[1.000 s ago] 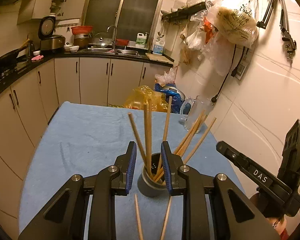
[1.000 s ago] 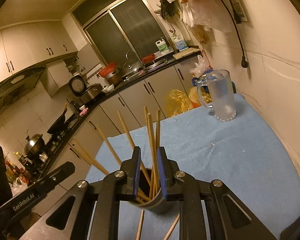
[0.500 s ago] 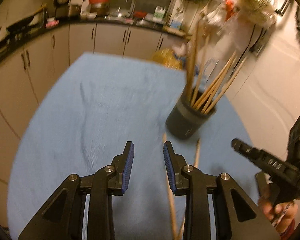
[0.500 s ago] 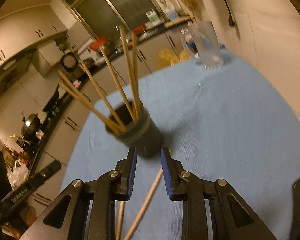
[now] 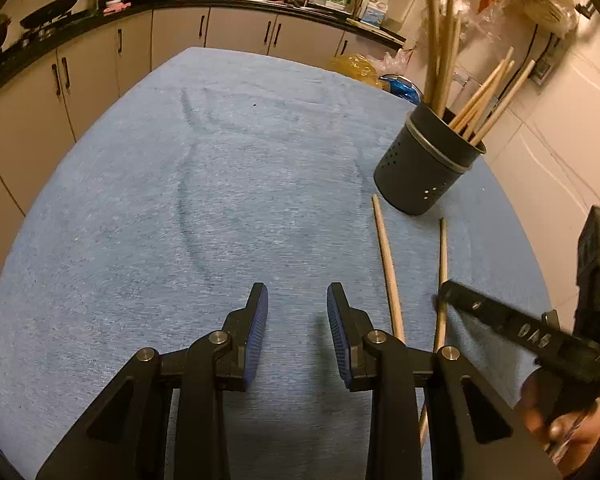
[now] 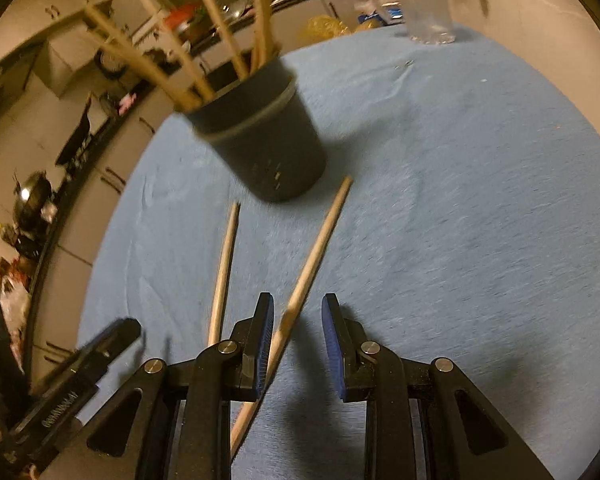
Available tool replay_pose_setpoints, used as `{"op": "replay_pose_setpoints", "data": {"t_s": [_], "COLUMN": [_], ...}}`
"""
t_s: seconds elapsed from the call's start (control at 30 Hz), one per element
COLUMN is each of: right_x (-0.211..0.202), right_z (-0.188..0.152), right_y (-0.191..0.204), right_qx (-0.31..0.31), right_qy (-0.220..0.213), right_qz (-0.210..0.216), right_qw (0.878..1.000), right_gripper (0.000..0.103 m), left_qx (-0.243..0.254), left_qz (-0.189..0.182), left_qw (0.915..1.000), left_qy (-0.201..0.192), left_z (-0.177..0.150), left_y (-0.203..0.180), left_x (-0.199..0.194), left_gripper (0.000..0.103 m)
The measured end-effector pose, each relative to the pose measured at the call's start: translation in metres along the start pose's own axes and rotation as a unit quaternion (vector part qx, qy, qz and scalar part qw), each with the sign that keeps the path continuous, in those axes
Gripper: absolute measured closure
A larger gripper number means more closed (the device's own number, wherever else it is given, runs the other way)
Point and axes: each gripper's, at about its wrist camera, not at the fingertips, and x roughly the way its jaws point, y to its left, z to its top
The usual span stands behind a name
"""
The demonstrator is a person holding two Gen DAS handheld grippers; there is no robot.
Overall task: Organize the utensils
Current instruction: 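Grasp a remaining chopstick with the right tool while the left tool grasps another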
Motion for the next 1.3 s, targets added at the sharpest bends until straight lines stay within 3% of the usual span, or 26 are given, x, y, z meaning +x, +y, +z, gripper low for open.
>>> {"op": "replay_pose_setpoints", "data": {"t_s": [0.17,0.27,0.4,0.6,0.8,1.07,1.13,1.2,1.3], "right_x": [0.005,0.008,0.006,-0.018,-0.052,-0.056,-0.053,-0.047,-0.037], "right_z": [-0.003,-0.008,-0.016,-0.018,-0.009,0.011,0.016,0.021,0.028], "right_y": [0.017,0.031,0.036,-0.004,-0.057,-0.073,-0.07,-0.068,-0.062], "right_qx": [-0.049,-0.111,-0.17,-0.175,-0.108,-0.057,-0.055,-0.055,-0.062], "right_qy": [0.0,0.003,0.007,0.025,0.008,-0.007,-0.006,-0.001,0.005], "right_qz": [-0.029,-0.058,-0.092,-0.101,-0.069,-0.053,-0.047,-0.046,-0.05], "right_qw": [0.998,0.992,0.981,0.979,0.992,0.997,0.997,0.997,0.997], "right_gripper": [0.075,0.075,0.086,0.086,0.085,0.085,0.084,0.084,0.083], "left_qx": [-0.007,-0.005,0.004,0.021,0.043,0.064,0.068,0.08,0.082], "left_qz": [-0.002,-0.002,-0.003,-0.011,-0.021,-0.001,0.005,0.023,0.036], "left_qw": [1.0,0.9999,0.9999,0.9993,0.9968,0.9931,0.9919,0.991,0.9906], "left_qy": [0.004,0.009,0.014,0.029,0.065,0.098,0.107,0.105,0.103], "left_z": [0.001,0.002,0.003,0.004,0.011,0.031,0.035,0.037,0.037], "left_y": [0.006,0.003,-0.004,-0.02,-0.049,-0.074,-0.079,-0.085,-0.086], "left_x": [0.0,0.003,0.006,0.01,0.03,0.06,0.069,0.073,0.074], "left_gripper": [0.074,0.074,0.071,0.069,0.063,0.063,0.069,0.084,0.094]}}
